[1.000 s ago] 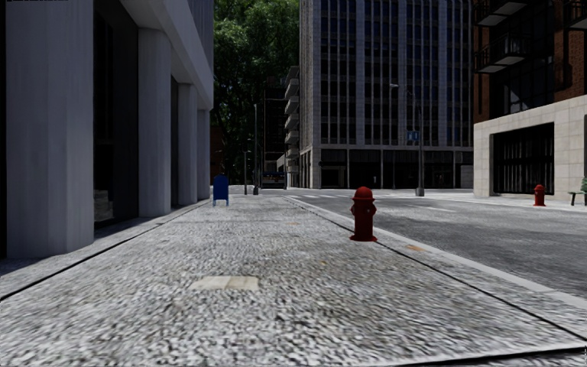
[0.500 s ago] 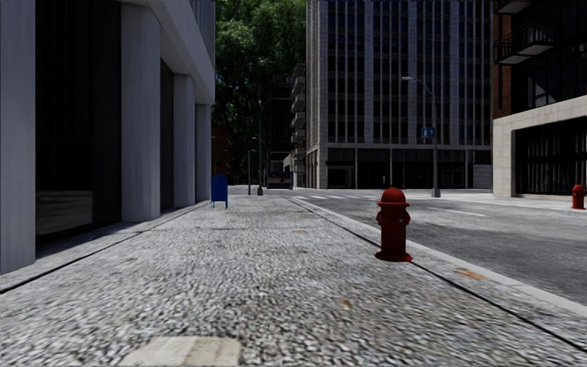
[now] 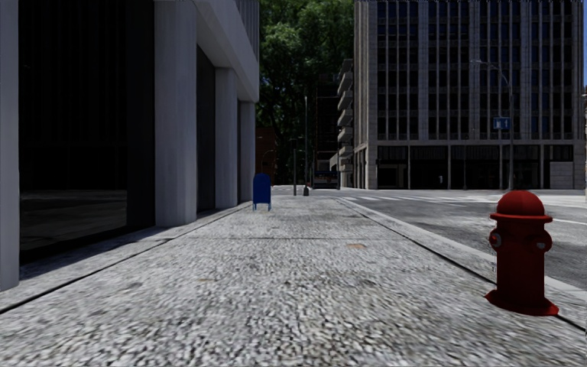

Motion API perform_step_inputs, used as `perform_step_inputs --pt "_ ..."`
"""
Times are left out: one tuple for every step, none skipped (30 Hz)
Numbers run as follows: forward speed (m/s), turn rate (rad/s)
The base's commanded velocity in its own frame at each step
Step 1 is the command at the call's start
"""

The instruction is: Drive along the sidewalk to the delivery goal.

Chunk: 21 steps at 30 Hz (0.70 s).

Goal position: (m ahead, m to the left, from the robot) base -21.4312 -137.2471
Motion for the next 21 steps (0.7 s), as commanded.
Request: perform_step_inputs --pt "2.0 0.0" --pt "2.0 0.0" --pt "2.0 0.0" --pt "2.0 0.0" --pt "2.0 0.0" --pt "2.0 0.0" --pt "2.0 0.0" --pt "2.0 0.0" --pt "2.0 0.0" --pt "2.0 0.0" --pt "2.0 0.0" --pt "2.0 0.0" --pt "2.0 0.0" --pt "2.0 0.0" --pt "2.0 0.0" --pt "2.0 0.0" --pt "2.0 0.0" --pt "2.0 0.0" --pt "2.0 0.0" --pt "2.0 0.0" --pt "2.0 0.0"
